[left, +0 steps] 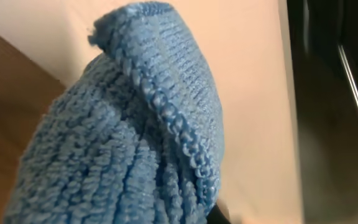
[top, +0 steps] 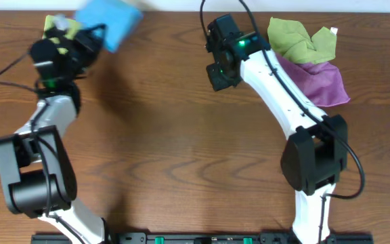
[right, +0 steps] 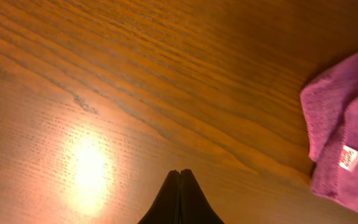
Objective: Fold the cloth
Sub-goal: 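Carry the folded blue cloth with the left gripper to the far-left cloth pile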
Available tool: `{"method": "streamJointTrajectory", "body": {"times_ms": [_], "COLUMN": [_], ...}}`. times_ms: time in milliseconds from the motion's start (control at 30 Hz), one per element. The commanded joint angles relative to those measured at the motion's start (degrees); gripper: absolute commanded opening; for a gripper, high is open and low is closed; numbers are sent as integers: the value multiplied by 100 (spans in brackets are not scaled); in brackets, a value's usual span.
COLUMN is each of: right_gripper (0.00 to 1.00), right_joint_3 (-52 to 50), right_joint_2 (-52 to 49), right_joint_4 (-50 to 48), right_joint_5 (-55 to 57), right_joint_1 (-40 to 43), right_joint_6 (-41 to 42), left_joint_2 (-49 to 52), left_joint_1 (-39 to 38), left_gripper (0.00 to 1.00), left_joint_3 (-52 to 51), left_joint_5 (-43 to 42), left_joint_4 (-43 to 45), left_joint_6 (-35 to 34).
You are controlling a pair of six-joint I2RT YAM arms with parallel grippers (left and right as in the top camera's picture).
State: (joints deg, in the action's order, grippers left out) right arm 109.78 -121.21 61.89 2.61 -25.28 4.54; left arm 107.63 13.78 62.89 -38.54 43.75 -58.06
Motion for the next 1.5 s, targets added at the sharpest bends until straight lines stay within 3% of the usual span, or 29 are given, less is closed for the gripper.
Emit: {"method": "streamJointTrajectory", "body": {"times_ms": [0, 233, 367, 567, 767, 1167, 1200, 1267, 1333, 1400, 1467], "right_gripper": [1, 2, 1, 1, 2, 1, 2, 2, 1, 2, 2], "right_joint_3": [90, 90, 90, 90, 90, 90, 90, 90, 90, 90, 90], "right_joint_2": [114, 114, 114, 114, 111, 111, 111, 111, 111, 111, 111], "right_joint_4": [46, 9, 61, 116, 205, 184, 179, 181, 199, 223, 227], "right_joint_5": [61, 59, 59, 59, 59, 61, 61, 61, 61, 61, 61], "right_joint_1": [17, 2, 2, 0, -17, -144, -144, -149, -153, -170, -181], "right_joint_6": [-39, -37, -37, -35, -35, -33, -35, -35, -33, -33, -33], "left_joint_2": [4, 107, 177, 553, 1086, 1386, 1388, 1386, 1386, 1386, 1386], "left_joint_1": [302, 496, 496, 553, 684, 688, 688, 688, 699, 730, 774], "left_gripper": [6, 6, 6, 6, 6, 6, 17, 52, 68, 95, 95], "left_joint_3": [37, 37, 37, 39, 39, 39, 39, 39, 39, 39, 39], "left_joint_5": [1329, 2575, 3086, 2918, 2240, 1943, 1934, 1917, 1915, 1899, 1827], "left_joint_4": [-136, -280, -275, -138, 813, 282, 271, 275, 275, 275, 275], "left_joint_6": [-306, -205, 448, 673, 229, -243, -243, -243, -243, -245, -243]}}
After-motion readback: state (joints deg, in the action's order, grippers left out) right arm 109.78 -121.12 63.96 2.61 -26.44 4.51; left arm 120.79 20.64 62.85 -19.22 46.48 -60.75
